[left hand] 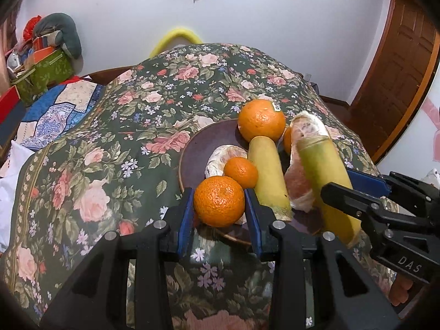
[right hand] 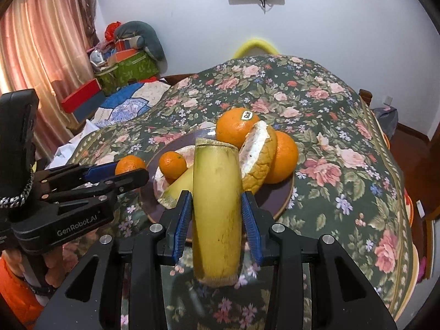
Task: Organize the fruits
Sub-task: 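Lower the mandarin and banana onto the plate and open both tools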
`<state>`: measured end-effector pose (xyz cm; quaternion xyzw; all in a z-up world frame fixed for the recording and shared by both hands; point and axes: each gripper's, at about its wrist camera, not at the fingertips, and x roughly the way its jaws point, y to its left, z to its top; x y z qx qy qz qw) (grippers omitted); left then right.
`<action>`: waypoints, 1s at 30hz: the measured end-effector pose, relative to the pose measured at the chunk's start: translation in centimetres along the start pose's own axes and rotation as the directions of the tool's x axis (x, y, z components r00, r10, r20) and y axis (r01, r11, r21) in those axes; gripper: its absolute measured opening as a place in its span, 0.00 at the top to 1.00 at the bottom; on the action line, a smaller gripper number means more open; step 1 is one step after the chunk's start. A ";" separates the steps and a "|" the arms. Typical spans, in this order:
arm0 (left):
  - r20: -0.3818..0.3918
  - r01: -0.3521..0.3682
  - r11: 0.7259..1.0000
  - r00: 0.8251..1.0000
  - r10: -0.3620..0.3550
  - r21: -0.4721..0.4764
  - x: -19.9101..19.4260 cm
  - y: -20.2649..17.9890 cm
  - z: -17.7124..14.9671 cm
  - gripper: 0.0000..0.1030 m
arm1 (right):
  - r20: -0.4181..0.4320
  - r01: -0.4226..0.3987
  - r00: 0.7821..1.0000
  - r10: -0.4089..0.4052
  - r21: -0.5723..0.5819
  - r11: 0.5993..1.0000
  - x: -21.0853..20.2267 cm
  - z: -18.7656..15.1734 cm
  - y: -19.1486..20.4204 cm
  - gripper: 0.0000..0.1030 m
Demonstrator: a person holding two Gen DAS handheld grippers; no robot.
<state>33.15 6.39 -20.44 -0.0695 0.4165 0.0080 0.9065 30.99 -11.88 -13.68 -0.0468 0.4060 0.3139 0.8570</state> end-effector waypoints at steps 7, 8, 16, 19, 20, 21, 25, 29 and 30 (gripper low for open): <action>-0.013 0.002 1.000 1.000 -0.002 -0.001 1.1 0.1 0.2 0.65 | 0.001 -0.006 1.000 0.006 -0.011 1.000 1.0 1.2 0.5 0.67; -0.014 0.002 1.000 1.000 -0.002 0.000 1.2 0.1 0.3 0.65 | 0.001 -0.007 1.000 0.007 -0.012 1.000 1.1 1.4 0.6 0.67; -0.020 0.006 1.000 1.000 -0.005 0.008 1.4 0.1 0.5 0.65 | -0.007 0.004 1.000 -0.005 -0.028 1.000 2.0 1.3 0.9 0.67; -0.024 0.001 1.000 1.000 0.000 0.016 1.6 0.0 0.6 0.65 | -0.001 -0.002 1.000 0.002 -0.017 1.000 1.8 1.1 0.5 0.67; -0.025 -0.001 1.000 1.000 0.001 0.019 1.6 -0.1 0.6 0.65 | -0.004 0.002 1.000 -0.002 -0.015 1.000 1.8 1.0 0.5 0.67; -0.028 -0.002 1.000 1.000 0.003 0.021 1.6 -0.1 0.6 0.62 | -0.007 0.004 1.000 -0.004 -0.014 1.000 1.8 0.9 0.4 0.67; -0.029 0.000 1.000 1.000 0.000 0.016 1.2 -0.1 0.3 0.57 | -0.019 -0.006 1.000 0.006 -0.002 1.000 1.5 0.8 0.2 0.67; -0.017 -0.006 1.000 1.000 0.006 0.019 0.3 -0.3 0.0 0.52 | -0.012 0.008 1.000 -0.008 0.001 1.000 1.0 0.5 0.3 0.64; -0.014 -0.007 1.000 1.000 0.008 0.019 0.0 -0.3 0.1 0.52 | -0.013 0.003 1.000 -0.003 0.006 1.000 0.9 0.5 0.2 0.63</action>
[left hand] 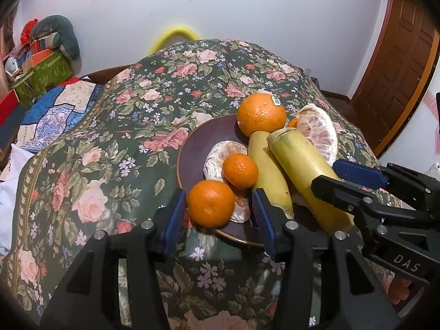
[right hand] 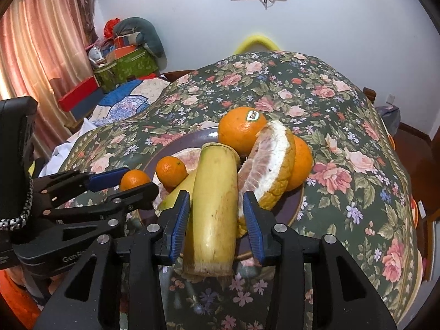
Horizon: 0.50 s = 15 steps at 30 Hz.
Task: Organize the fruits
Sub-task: 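Lower the mandarin and banana onto the plate and open both tools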
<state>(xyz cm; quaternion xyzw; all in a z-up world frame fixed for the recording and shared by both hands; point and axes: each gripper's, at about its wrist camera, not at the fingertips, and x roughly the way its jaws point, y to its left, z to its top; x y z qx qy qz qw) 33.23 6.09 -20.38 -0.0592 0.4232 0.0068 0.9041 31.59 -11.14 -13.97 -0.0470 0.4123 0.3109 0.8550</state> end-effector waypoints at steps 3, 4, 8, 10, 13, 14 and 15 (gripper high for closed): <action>0.013 0.005 1.000 1.000 -0.005 -0.003 -1.0 -0.1 0.0 0.51 | 0.005 -0.004 1.000 0.004 0.007 1.000 -0.5 -0.1 -0.2 0.62; 0.020 0.004 1.000 1.000 -0.004 -0.004 -1.6 -0.1 -0.1 0.51 | 0.012 -0.003 1.000 0.003 0.009 1.000 -0.8 -0.2 -0.2 0.57; 0.034 0.003 1.000 0.999 -0.003 -0.005 -3.0 -0.3 -0.2 0.51 | 0.036 0.003 0.999 -0.004 0.024 1.000 -2.1 -0.6 -0.3 0.50; 0.040 0.005 1.000 0.999 -0.005 0.002 -3.8 -0.5 -0.4 0.51 | 0.041 0.007 0.999 -0.008 0.029 1.000 -2.7 -0.8 -0.3 0.50; 0.050 0.002 1.000 0.999 -0.002 0.009 -5.1 -0.7 -0.9 0.50 | 0.052 0.013 0.999 -0.015 0.030 0.999 -3.8 -1.0 -0.1 0.50; 0.052 0.001 1.000 0.999 -0.002 0.009 -5.4 -0.7 -1.0 0.50 | 0.055 0.014 0.998 -0.016 0.030 0.999 -4.1 -1.1 0.0 0.50; 0.053 0.000 1.000 0.999 -0.001 0.007 -5.8 -0.6 -1.2 0.50 | 0.058 0.016 0.998 -0.017 0.029 0.999 -4.4 -1.2 0.1 0.50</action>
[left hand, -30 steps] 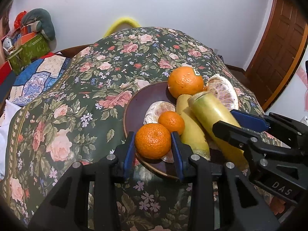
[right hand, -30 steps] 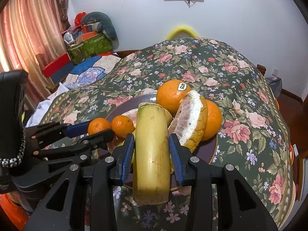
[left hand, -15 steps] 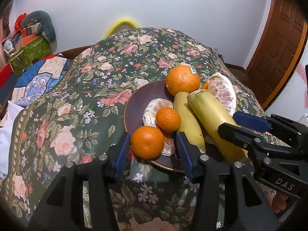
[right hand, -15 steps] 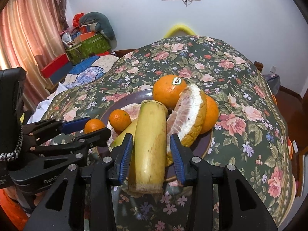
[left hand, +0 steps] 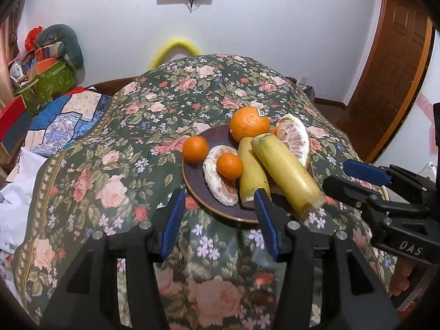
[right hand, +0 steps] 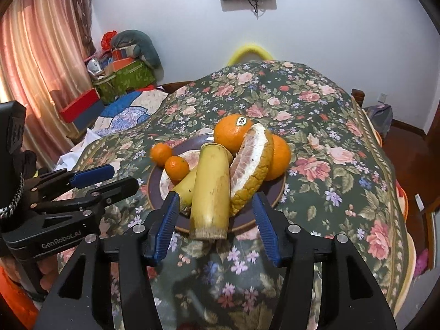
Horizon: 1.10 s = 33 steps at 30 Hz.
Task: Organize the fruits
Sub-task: 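Lower the mandarin and banana onto the plate and open both tools, then grasp a dark red date with the right tool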
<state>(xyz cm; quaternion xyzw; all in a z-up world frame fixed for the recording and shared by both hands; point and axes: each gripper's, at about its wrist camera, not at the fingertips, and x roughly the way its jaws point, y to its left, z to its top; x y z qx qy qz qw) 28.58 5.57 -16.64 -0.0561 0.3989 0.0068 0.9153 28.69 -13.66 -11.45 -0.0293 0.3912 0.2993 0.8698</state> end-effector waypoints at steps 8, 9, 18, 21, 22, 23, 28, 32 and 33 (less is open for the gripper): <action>0.005 0.002 1.000 1.000 -0.002 -0.031 -3.0 0.7 -1.6 0.50 | 0.015 0.012 1.000 -0.012 0.000 1.000 -2.4 -1.1 0.6 0.50; 0.003 0.001 1.000 1.000 -0.001 -0.031 -3.3 0.7 -1.8 0.50 | 0.014 0.015 1.000 -0.015 0.000 1.000 -2.8 -1.4 0.8 0.50; -0.029 0.030 0.999 0.999 -0.031 -0.027 -5.2 -0.7 -4.8 0.50 | -0.011 0.043 0.999 -0.044 -0.014 0.999 -5.0 -4.5 2.0 0.50; -0.045 0.041 0.999 0.998 -0.042 -0.019 -5.3 -1.6 -5.8 0.50 | -0.035 0.046 0.998 -0.047 -0.019 0.999 -4.9 -5.7 2.2 0.50; -0.050 0.044 0.999 0.998 -0.045 -0.018 -5.2 -1.7 -6.1 0.50 | -0.043 0.045 0.998 -0.046 -0.018 0.999 -4.8 -6.1 2.3 0.49; -0.056 0.046 0.999 0.997 -0.047 -0.016 -5.1 -1.9 -6.4 0.50 | -0.051 0.042 0.998 -0.043 -0.017 0.999 -4.7 -6.4 2.3 0.49; -0.090 0.057 0.998 0.994 -0.059 -0.025 -4.3 -2.3 -7.8 0.50 | -0.104 0.046 0.993 -0.048 -0.020 0.999 -3.5 -8.6 2.5 0.49; -0.119 0.061 0.998 0.991 -0.063 -0.022 -3.5 -2.7 -8.7 0.50 | -0.138 0.043 0.989 -0.044 -0.010 0.999 -2.6 -10.0 2.5 0.50; -0.125 0.059 0.998 0.990 -0.061 -0.020 -3.2 -2.7 -9.0 0.50 | -0.144 0.041 0.989 -0.042 -0.009 0.999 -2.4 -10.2 2.6 0.50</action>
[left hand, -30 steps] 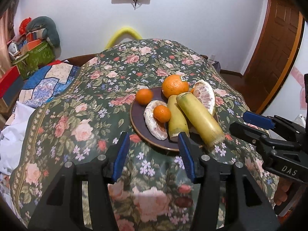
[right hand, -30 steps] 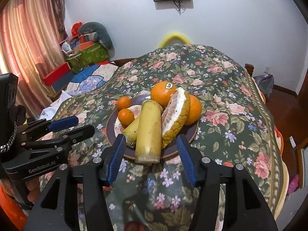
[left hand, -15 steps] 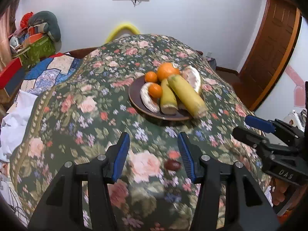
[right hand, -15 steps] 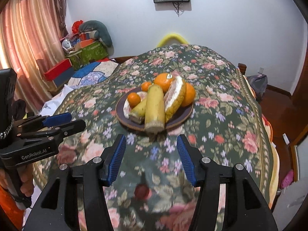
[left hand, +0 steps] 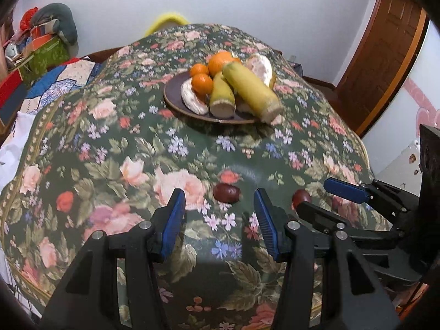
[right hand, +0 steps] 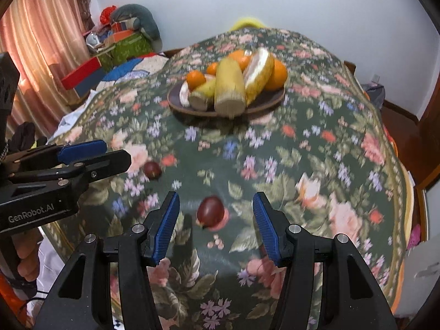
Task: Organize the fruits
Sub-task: 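Grasp a dark red date with the right tool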
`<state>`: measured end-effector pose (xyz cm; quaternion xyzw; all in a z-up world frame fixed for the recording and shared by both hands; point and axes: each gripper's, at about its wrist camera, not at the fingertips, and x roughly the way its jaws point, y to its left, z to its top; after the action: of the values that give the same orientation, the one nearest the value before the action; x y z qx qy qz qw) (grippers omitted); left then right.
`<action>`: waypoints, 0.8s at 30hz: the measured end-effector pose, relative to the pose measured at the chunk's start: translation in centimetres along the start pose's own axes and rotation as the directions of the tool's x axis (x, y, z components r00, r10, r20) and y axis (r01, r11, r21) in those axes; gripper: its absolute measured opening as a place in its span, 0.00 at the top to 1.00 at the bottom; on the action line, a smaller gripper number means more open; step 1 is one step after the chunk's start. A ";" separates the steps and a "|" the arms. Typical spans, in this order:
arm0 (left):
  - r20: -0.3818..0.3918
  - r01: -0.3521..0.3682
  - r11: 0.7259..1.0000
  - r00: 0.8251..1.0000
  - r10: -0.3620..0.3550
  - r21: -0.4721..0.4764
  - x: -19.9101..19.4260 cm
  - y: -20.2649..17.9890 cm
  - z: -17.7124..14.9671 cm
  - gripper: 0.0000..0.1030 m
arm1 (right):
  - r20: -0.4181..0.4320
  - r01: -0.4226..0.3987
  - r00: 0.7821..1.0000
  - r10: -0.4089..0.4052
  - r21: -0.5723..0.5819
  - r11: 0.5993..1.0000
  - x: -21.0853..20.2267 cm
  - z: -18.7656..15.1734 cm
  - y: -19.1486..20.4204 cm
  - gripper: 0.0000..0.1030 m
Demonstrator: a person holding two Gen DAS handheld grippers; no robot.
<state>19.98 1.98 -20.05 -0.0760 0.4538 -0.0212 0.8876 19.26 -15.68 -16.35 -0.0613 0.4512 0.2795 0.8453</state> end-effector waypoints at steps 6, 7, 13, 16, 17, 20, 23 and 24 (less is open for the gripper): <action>-0.028 0.003 1.000 1.000 -0.003 0.002 1.0 -0.1 -0.8 0.50 | -0.034 -0.007 0.999 0.007 -0.001 1.000 1.0 -0.6 0.2 0.60; -0.031 0.003 1.000 1.000 -0.003 0.002 1.2 -0.1 -0.8 0.50 | -0.034 -0.002 0.999 0.002 -0.004 1.000 1.0 -0.8 0.2 0.66; -0.045 0.007 1.000 0.999 -0.007 -0.003 1.9 -0.1 -1.0 0.50 | -0.026 -0.023 0.999 0.023 -0.002 1.000 0.9 -0.9 0.1 0.82; -0.044 0.001 1.000 0.999 -0.001 0.004 2.1 -0.2 -1.1 0.52 | -0.019 -0.027 0.999 0.028 0.005 1.000 0.7 -1.0 0.1 0.83; -0.043 -0.002 1.000 0.999 0.002 0.009 2.2 -0.2 -1.1 0.54 | -0.017 -0.030 0.999 0.030 0.008 1.000 0.7 -1.0 0.0 0.83; -0.040 -0.009 1.000 0.999 0.009 0.017 2.4 -0.3 -0.9 0.59 | -0.008 -0.035 0.999 0.035 0.018 0.999 0.4 -0.8 -0.3 0.83; -0.039 -0.012 1.000 0.999 0.012 0.019 2.8 -0.4 -0.7 0.68 | 0.004 -0.037 0.999 0.037 0.025 0.999 0.1 -0.5 -0.6 0.83; -0.039 -0.011 1.000 0.999 0.012 0.019 2.9 -0.4 -0.7 0.70 | 0.007 -0.038 0.999 0.037 0.025 0.999 0.0 -0.4 -0.6 0.83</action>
<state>21.16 1.20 -22.73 -0.0646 0.4714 -0.0217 0.8793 19.29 -16.33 -16.71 -0.0412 0.4531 0.2897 0.8421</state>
